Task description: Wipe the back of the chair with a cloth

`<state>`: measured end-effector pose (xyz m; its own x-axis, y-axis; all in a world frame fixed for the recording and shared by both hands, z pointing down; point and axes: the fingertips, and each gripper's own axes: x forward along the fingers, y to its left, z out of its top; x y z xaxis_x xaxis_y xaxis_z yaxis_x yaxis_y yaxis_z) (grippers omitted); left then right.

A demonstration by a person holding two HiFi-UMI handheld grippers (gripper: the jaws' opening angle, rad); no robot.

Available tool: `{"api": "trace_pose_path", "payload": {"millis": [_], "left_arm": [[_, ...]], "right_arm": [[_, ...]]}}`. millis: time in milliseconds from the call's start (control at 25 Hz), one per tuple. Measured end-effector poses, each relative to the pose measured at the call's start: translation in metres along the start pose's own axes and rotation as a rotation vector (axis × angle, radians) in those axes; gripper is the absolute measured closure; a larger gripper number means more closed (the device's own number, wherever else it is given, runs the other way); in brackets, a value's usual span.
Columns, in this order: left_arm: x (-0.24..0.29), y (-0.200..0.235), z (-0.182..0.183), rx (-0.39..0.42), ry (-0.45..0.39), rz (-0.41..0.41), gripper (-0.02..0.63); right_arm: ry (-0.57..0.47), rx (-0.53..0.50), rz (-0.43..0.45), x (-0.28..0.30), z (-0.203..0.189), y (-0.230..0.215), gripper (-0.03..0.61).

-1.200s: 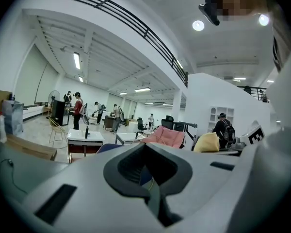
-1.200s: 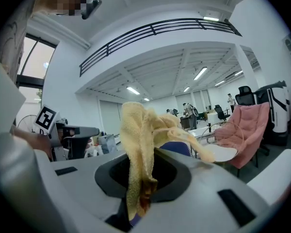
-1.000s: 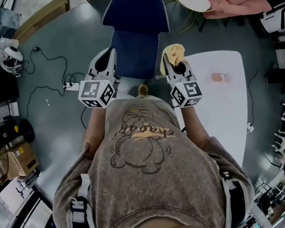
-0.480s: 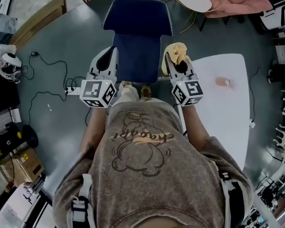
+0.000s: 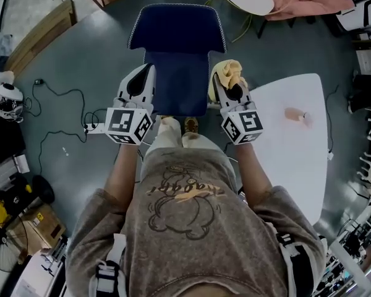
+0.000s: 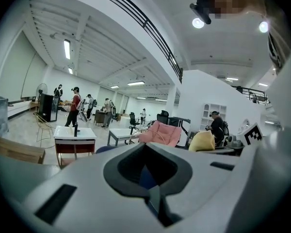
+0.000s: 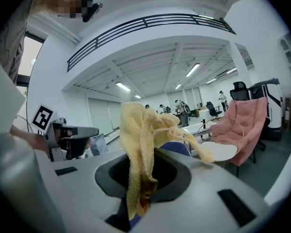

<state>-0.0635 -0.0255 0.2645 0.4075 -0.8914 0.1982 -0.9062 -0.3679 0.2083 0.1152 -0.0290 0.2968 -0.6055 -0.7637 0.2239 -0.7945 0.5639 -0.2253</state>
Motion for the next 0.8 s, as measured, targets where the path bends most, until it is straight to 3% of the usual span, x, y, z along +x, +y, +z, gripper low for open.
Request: {"api": "trace_pose_path", "payload": {"millis": [560,800], "left_arm": [[0.048,0.051,-0.034,-0.018,0.049,-0.031,0.606],[0.068,0.060,-0.042,-0.025,0.058,-0.057,0.606]], "right_arm": [[0.046,0.013,-0.041,0.077,-0.039,-0.027,0.508],[0.048,-0.004,-0.087,0.116,-0.042,-0.060,0.508]]}}
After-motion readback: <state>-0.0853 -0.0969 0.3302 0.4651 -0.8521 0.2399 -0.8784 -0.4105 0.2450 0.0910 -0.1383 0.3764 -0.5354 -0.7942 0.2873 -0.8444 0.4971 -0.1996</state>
